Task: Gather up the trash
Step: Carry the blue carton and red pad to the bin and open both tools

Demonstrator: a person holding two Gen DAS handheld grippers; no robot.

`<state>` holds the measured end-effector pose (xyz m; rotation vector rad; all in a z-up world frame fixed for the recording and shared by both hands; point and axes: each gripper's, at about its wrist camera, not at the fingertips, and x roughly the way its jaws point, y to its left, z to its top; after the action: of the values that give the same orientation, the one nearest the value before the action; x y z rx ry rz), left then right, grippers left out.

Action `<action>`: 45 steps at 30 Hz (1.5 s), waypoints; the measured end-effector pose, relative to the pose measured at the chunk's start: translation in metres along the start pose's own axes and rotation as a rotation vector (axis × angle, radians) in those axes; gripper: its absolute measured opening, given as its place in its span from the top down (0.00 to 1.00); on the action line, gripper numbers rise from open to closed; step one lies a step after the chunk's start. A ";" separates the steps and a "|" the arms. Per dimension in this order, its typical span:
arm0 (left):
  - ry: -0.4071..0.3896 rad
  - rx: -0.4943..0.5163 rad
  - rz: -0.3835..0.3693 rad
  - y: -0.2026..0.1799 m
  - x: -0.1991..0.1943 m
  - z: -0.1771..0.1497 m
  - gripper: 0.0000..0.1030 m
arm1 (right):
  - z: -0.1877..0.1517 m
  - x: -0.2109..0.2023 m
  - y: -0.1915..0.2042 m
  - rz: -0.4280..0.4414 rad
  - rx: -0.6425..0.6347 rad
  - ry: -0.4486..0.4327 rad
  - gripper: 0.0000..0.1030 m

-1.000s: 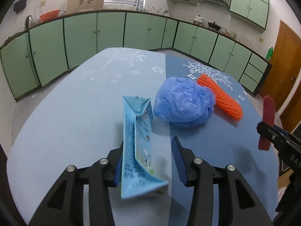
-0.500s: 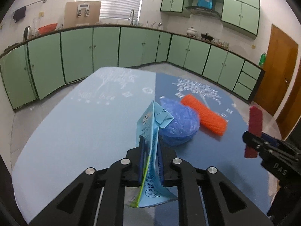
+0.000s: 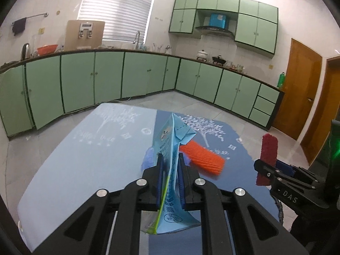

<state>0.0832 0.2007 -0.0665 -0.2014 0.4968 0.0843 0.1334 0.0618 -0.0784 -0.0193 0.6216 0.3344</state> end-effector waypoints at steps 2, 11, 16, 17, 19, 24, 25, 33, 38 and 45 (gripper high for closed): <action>-0.002 0.003 -0.019 -0.006 0.000 0.001 0.88 | 0.002 -0.006 -0.005 -0.011 -0.001 -0.009 0.58; 0.013 0.074 -0.106 -0.054 0.010 0.000 0.88 | 0.006 -0.033 -0.033 -0.072 0.017 -0.047 0.58; 0.035 0.109 -0.155 -0.084 0.018 -0.005 0.88 | 0.004 -0.047 -0.055 -0.111 0.032 -0.061 0.58; 0.039 0.115 -0.167 -0.091 0.020 -0.007 0.88 | 0.003 -0.049 -0.059 -0.118 0.034 -0.062 0.58; 0.042 0.125 -0.186 -0.101 0.021 -0.009 0.88 | 0.002 -0.053 -0.068 -0.131 0.041 -0.064 0.58; 0.051 0.153 -0.239 -0.129 0.025 -0.013 0.88 | -0.002 -0.064 -0.097 -0.169 0.059 -0.072 0.58; 0.052 0.162 -0.253 -0.136 0.027 -0.014 0.88 | -0.003 -0.066 -0.103 -0.176 0.061 -0.072 0.58; 0.055 0.211 -0.348 -0.194 0.039 -0.017 0.88 | -0.017 -0.078 -0.157 -0.265 0.098 -0.068 0.58; 0.069 0.239 -0.401 -0.230 0.055 -0.020 0.88 | -0.027 -0.080 -0.191 -0.311 0.117 -0.058 0.58; 0.101 0.259 -0.451 -0.268 0.077 -0.029 0.88 | -0.040 -0.068 -0.229 -0.345 0.139 -0.018 0.58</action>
<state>0.1719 -0.0650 -0.0827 -0.0603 0.5469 -0.4308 0.1302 -0.1801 -0.0909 0.0099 0.6101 -0.0430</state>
